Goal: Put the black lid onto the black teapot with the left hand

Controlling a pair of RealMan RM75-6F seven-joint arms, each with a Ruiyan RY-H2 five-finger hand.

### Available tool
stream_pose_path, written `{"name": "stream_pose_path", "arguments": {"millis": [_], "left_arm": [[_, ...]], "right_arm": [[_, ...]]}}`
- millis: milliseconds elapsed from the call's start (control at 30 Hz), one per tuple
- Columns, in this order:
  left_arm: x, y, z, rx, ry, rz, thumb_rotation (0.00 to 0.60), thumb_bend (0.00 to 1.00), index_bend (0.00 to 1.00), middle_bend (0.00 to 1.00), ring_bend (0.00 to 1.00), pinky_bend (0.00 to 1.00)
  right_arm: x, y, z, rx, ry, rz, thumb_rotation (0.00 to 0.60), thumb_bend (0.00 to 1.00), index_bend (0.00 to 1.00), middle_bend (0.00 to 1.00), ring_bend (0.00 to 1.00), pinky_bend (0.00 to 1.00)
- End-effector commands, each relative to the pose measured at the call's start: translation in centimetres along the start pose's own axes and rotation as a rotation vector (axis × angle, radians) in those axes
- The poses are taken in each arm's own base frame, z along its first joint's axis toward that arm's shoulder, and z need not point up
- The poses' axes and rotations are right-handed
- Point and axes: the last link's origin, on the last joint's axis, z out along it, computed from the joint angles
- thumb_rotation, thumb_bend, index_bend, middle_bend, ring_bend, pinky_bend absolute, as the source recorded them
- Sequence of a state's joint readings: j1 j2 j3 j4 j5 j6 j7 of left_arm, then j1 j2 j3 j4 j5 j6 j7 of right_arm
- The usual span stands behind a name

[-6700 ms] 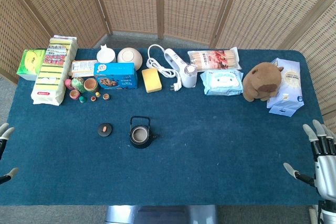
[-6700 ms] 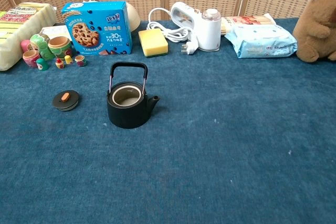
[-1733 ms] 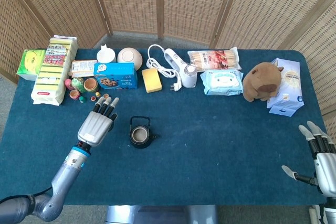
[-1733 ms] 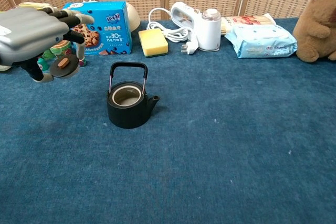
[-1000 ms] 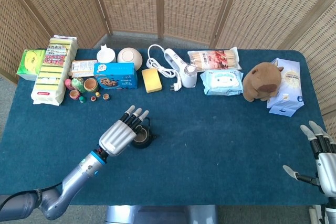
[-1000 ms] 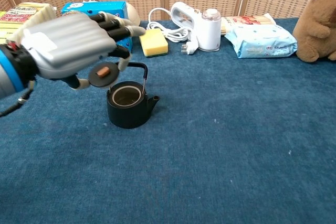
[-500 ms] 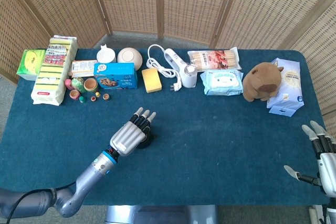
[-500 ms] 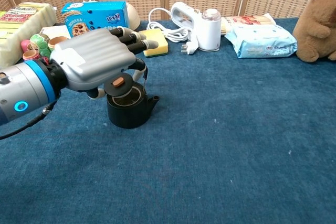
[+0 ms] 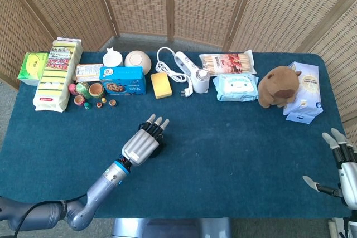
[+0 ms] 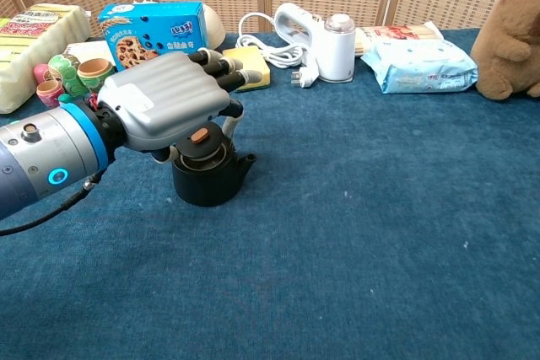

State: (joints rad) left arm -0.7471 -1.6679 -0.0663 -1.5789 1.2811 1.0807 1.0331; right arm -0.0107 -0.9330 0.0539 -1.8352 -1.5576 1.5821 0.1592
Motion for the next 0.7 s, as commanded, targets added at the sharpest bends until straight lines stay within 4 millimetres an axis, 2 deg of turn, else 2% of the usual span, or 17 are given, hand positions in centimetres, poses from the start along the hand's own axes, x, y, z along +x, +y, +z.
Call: {"name": "stream_pose_path", "arguments": {"millis": [33, 333, 700], "left_arm": [[-0.09, 0.15, 0.13, 0.007, -0.007, -0.005, 0.6, 0.22, 0.45, 0.0, 0.0, 0.07], [0.0, 0.47, 0.16, 0.022, -0.024, -0.033, 0.6, 0.21, 0.44, 0.0, 0.0, 0.07], [0.66, 0.27, 0.06, 0.05, -0.03, -0.023, 0.6, 0.19, 0.27, 0.0, 0.0, 0.07]], "right_arm": [[0.07, 0.07, 0.01, -0.004, 0.001, 0.002, 0.542, 0.03, 0.09, 0.0, 0.0, 0.0], [0.23, 0.1, 0.03, -0.011, 0.003, 0.007, 0.544, 0.03, 0.09, 0.0, 0.0, 0.0], [0.11, -0.02, -0.01, -0.011, -0.004, 0.006, 0.544, 0.03, 0.08, 0.0, 0.0, 0.0]]}}
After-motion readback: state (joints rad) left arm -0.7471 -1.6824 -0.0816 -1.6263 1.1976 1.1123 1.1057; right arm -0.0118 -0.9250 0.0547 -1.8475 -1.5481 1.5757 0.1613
